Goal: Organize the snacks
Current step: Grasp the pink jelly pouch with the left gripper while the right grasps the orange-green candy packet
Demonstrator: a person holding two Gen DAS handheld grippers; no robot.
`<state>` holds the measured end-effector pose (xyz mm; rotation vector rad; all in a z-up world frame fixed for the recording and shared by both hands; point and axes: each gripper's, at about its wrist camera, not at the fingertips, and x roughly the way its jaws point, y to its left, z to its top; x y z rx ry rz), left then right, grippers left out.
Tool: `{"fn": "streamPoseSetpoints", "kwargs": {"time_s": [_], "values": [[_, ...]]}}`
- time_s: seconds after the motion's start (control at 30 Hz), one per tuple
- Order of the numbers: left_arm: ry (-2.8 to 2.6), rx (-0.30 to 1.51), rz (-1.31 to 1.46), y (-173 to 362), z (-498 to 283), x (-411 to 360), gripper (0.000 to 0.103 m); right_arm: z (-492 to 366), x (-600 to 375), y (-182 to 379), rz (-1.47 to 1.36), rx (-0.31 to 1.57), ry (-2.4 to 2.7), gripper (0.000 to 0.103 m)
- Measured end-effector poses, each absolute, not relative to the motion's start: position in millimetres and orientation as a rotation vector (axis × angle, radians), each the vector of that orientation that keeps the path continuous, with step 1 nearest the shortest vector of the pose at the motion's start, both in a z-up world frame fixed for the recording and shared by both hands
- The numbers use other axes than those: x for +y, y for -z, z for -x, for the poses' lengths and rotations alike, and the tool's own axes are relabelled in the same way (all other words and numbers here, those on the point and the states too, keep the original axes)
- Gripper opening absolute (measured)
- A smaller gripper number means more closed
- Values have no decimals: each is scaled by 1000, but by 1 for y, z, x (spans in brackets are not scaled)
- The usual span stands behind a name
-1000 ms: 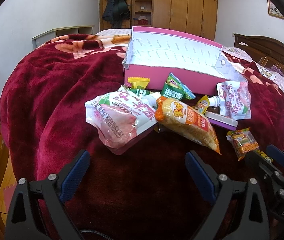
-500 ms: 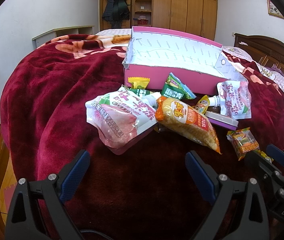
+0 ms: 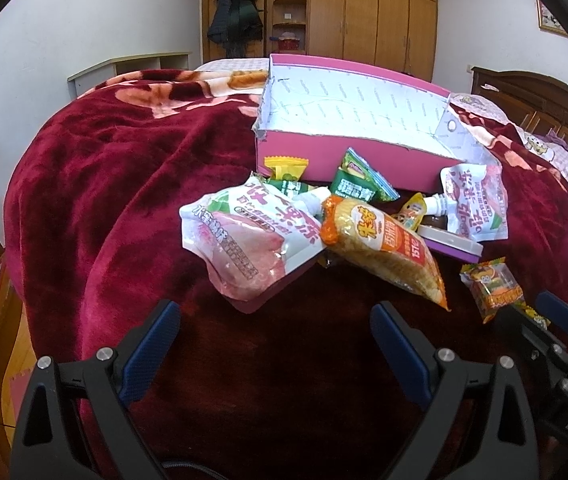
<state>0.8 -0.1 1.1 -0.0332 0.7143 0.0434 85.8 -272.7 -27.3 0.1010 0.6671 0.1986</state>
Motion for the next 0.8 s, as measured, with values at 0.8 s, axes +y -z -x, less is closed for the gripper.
{"fn": "streamPoseSetpoints", "kwargs": {"time_s": [0.8], "values": [[34, 682, -71, 1, -37, 26, 98, -109, -269, 40, -73, 700, -208, 91]]}}
